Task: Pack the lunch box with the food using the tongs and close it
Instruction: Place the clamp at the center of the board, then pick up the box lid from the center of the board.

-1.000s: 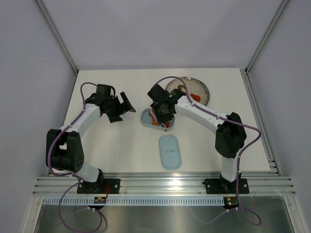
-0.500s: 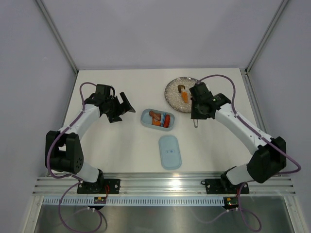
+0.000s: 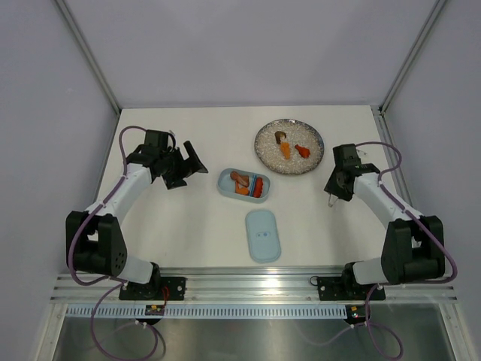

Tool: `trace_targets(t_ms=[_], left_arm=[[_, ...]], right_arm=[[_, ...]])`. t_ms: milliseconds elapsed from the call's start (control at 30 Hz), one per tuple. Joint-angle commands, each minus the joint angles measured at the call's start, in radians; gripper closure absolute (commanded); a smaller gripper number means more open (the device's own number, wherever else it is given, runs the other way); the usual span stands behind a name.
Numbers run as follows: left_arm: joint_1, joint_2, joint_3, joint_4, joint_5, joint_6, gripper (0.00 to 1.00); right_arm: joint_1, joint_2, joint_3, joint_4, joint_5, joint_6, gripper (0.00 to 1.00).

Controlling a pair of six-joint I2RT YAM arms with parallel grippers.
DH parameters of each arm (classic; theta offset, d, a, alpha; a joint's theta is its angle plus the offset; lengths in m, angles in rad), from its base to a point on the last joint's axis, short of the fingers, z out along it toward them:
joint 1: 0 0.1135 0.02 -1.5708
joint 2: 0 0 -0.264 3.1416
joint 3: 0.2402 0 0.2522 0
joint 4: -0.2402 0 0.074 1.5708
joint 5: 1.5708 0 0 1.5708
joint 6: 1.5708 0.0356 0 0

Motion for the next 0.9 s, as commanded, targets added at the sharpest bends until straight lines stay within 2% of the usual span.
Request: trace_targets(t_ms=[0, 33, 67, 167, 333, 433, 500, 600, 667, 867], left_arm=[[0.001, -0.067, 0.012, -0.021, -0.020, 0.042, 0.01], [-0.001, -0.075, 0.015, -0.028, -0.026, 0.054, 0.01], [-0.002, -0.083, 0.017, -0.036, -0.039, 0.060, 0.01], [-0.006, -0.115, 0.020, -0.062, -0.069, 0.082, 0.01], [-0.006, -0.150, 0.019, -0.102, -0.090, 0.114, 0.01], [-0.007, -0.170, 0.011, -0.119, -0.099, 0.129, 0.01], [-0.007, -0.195, 0.003, -0.124, -0.109, 0.133, 0.01], [-0.009, -0.218, -0.003, -0.128, -0.101, 0.146, 0.01], [-0.010, -0.228, -0.006, -0.136, -0.105, 0.157, 0.01], [-0.010, -0.231, 0.006, -0.147, -0.112, 0.157, 0.01]], right_arm=[[-0.052, 0.072, 0.034, 0.134, -0.004, 0.019, 0.52], [-0.064, 0.087, 0.041, 0.140, -0.001, 0.017, 0.46], [-0.078, 0.121, 0.060, 0.145, -0.001, 0.016, 0.28], [-0.104, 0.153, 0.093, 0.151, -0.004, 0.006, 0.17], [-0.092, 0.107, 0.121, 0.127, -0.064, -0.017, 0.15], [-0.028, 0.048, 0.106, 0.111, -0.068, -0.021, 0.14], [0.092, 0.026, 0.097, 0.078, -0.065, -0.006, 0.10], [0.271, 0.000, 0.068, 0.052, -0.077, 0.060, 0.10], [0.383, -0.017, 0.023, 0.065, -0.102, 0.091, 0.12], [0.591, 0.006, -0.060, 0.113, -0.168, 0.212, 0.21]])
